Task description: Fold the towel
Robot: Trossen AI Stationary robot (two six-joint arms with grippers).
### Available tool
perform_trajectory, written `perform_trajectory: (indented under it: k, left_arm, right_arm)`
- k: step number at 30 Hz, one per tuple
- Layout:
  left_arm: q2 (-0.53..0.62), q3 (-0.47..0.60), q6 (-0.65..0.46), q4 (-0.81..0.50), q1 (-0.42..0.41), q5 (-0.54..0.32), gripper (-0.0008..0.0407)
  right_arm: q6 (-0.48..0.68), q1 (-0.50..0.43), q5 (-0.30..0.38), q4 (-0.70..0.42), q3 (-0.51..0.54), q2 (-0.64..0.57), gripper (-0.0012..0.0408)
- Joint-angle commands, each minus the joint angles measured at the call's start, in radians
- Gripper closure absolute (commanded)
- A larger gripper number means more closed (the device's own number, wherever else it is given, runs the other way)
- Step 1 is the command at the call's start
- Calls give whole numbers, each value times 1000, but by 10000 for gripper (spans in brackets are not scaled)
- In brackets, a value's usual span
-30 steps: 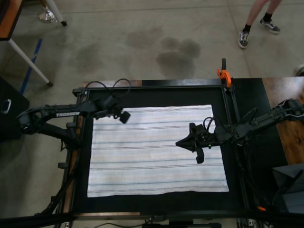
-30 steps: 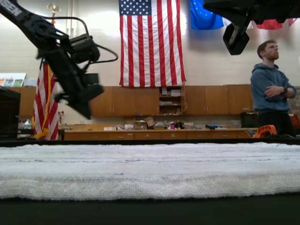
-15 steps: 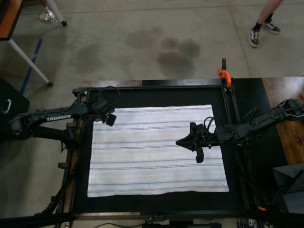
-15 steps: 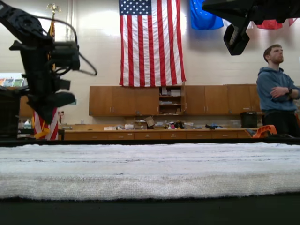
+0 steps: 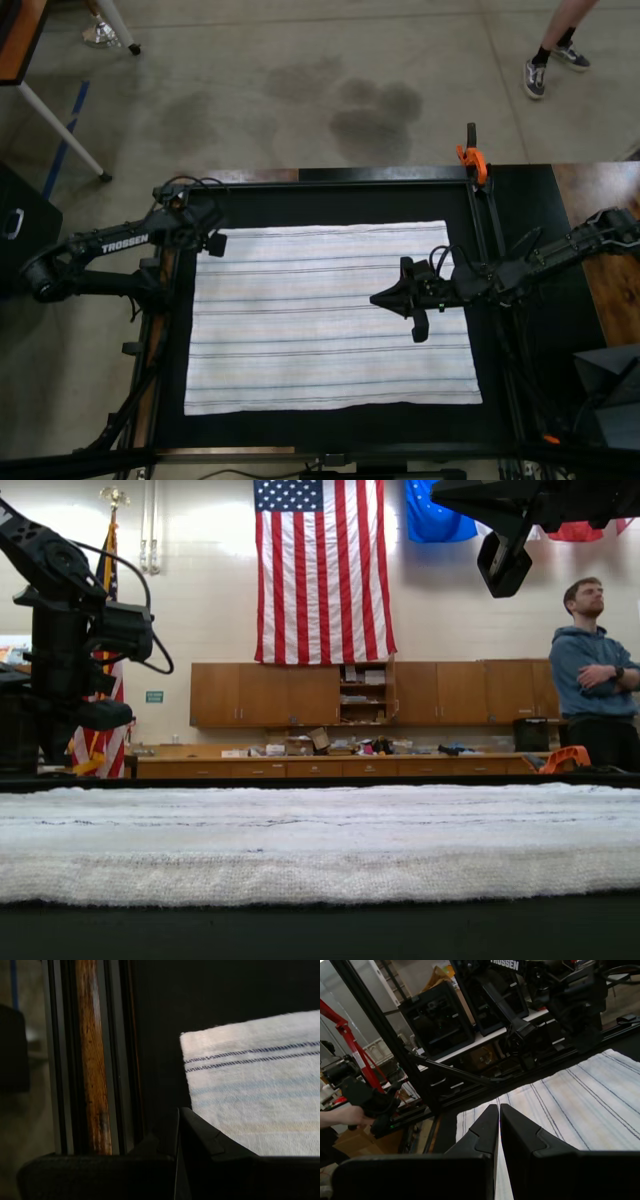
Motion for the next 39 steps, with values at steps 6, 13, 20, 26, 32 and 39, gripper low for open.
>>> perform_trajectory:
  k: [6, 13, 20, 26, 32, 39]
  left_arm:
    - [21, -3, 14, 98, 95, 76, 370]
    - [86, -3, 26, 161, 135, 93, 273]
    - [93, -3, 44, 230, 135, 93, 225]
    - [100, -4, 55, 285, 142, 93, 225]
    - [151, -4, 55, 291, 185, 100, 225]
    - [170, -4, 56, 288, 194, 109, 225]
  right_arm:
    - [-4, -1, 1, 0, 1, 0, 395]
    - [20, -1, 0, 0, 1, 0, 395]
    - [31, 0, 0, 0, 1, 0, 396]
    - [31, 0, 1, 0, 1, 0, 395]
    - [31, 0, 1, 1, 1, 0, 395]
    - [31, 0, 1, 0, 1, 0, 395]
